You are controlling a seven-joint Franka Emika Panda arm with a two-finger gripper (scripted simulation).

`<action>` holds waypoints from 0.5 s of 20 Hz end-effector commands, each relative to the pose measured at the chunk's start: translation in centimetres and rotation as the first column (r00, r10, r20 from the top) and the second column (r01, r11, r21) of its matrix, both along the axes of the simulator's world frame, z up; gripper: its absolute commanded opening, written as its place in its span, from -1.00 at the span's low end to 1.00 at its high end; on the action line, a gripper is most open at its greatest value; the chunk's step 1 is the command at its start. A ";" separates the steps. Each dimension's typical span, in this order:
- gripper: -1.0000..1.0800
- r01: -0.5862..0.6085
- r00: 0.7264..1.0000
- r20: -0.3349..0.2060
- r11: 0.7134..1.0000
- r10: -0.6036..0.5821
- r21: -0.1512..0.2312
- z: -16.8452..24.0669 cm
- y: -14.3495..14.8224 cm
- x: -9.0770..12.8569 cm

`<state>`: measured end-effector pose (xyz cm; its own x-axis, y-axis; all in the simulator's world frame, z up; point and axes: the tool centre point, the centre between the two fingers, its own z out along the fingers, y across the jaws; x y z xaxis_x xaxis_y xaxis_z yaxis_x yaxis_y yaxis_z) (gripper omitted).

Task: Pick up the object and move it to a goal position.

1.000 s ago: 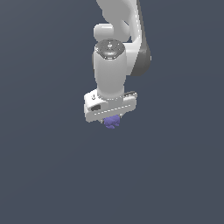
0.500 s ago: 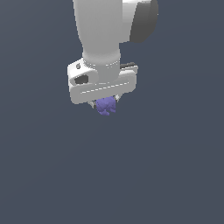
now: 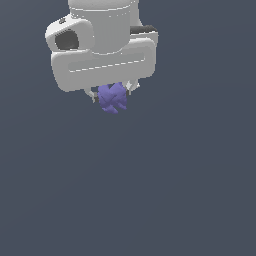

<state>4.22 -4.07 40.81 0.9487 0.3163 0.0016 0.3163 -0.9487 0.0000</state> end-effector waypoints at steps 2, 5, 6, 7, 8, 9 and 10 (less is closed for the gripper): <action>-1.00 0.000 1.000 -0.001 1.000 0.000 0.000 2.4 -0.4 0.3; -1.00 0.000 1.000 -0.001 1.000 0.000 0.000 3.9 -0.7 0.5; -1.00 0.000 1.000 -0.002 1.000 0.000 0.000 4.3 -0.8 0.6; -1.00 0.000 1.000 -0.002 1.000 0.000 0.000 4.6 -0.8 0.7; -1.00 0.000 1.000 -0.002 1.000 0.000 0.000 4.9 -0.9 0.7; -1.00 0.000 1.000 -0.002 1.000 0.000 0.000 5.2 -1.0 0.8; -1.00 0.000 1.000 -0.002 1.000 0.000 0.000 5.5 -1.0 0.8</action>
<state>4.99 -5.00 45.84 0.9487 0.3162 0.0007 0.3162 -0.9487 0.0001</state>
